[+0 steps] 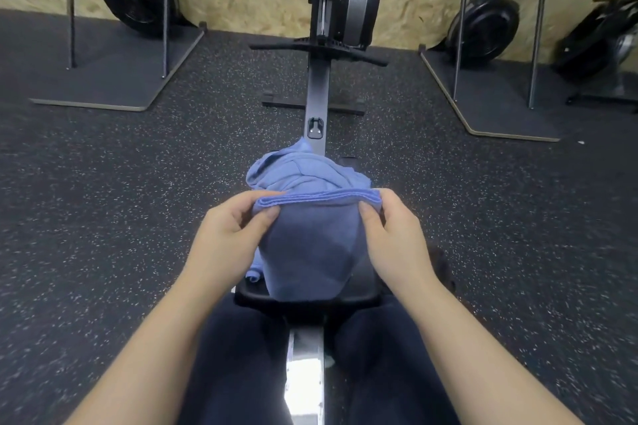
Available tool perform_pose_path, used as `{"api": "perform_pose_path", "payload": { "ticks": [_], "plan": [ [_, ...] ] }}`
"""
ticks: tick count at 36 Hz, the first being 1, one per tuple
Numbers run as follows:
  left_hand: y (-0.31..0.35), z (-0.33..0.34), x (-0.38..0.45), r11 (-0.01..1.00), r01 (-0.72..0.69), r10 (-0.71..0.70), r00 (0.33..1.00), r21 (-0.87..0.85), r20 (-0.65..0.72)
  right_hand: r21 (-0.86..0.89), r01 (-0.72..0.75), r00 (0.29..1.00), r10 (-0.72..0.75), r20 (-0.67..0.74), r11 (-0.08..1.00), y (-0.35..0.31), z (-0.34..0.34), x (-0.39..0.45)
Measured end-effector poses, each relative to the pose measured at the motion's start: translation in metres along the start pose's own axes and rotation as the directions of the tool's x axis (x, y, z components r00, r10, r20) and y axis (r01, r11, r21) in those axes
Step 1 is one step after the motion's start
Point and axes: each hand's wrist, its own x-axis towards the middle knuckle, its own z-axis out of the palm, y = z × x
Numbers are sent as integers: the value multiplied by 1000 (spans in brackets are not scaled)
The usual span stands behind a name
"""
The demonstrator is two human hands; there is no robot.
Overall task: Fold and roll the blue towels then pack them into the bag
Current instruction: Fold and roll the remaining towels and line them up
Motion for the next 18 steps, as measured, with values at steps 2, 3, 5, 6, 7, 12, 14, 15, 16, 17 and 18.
{"api": "perform_pose_path", "payload": {
  "ticks": [2, 3, 5, 6, 7, 12, 14, 15, 16, 17, 18],
  "plan": [
    [-5, 1, 4, 1000, 6, -6, 1000, 10, -12, -7, -1, 1000, 1, 22, 1000, 2, 4, 3],
    [-8, 1, 6, 1000, 11, -10, 1000, 20, -17, -8, -9, 999, 9, 33, 1000, 2, 6, 6],
    [-13, 1, 13, 999, 25, -24, 999, 36, -28, -3, -20, 999, 20, 50, 1000, 4, 9, 12],
    [-16, 2, 17, 999, 31, -30, 999, 38, -33, -4, -21, 998, 21, 57, 1000, 5, 11, 15],
    [-18, 2, 21, 999, 34, -33, 999, 38, -37, -8, -22, 998, 22, 63, 1000, 6, 13, 18],
    [-34, 2, 43, 995, 79, -78, 997, 66, -21, -10, -26, 996, 27, 86, 1000, 13, 23, 37],
    [-44, 2, 53, 990, 107, -106, 994, 89, -16, -8, -42, 994, 42, 98, 999, 18, 28, 46],
    [-48, 3, 58, 988, 115, -114, 993, 101, -15, -11, -48, 994, 49, 103, 999, 20, 30, 50],
    [-52, 3, 64, 987, 121, -120, 993, 110, -14, -19, -55, 993, 57, 105, 998, 23, 33, 55],
    [-56, 4, 70, 985, 126, -125, 992, 117, -13, -28, -65, 992, 67, 106, 997, 26, 36, 60],
    [-61, 5, 76, 984, 132, -131, 991, 124, -15, -37, -76, 991, 80, 107, 996, 29, 39, 66]
  ]
}}
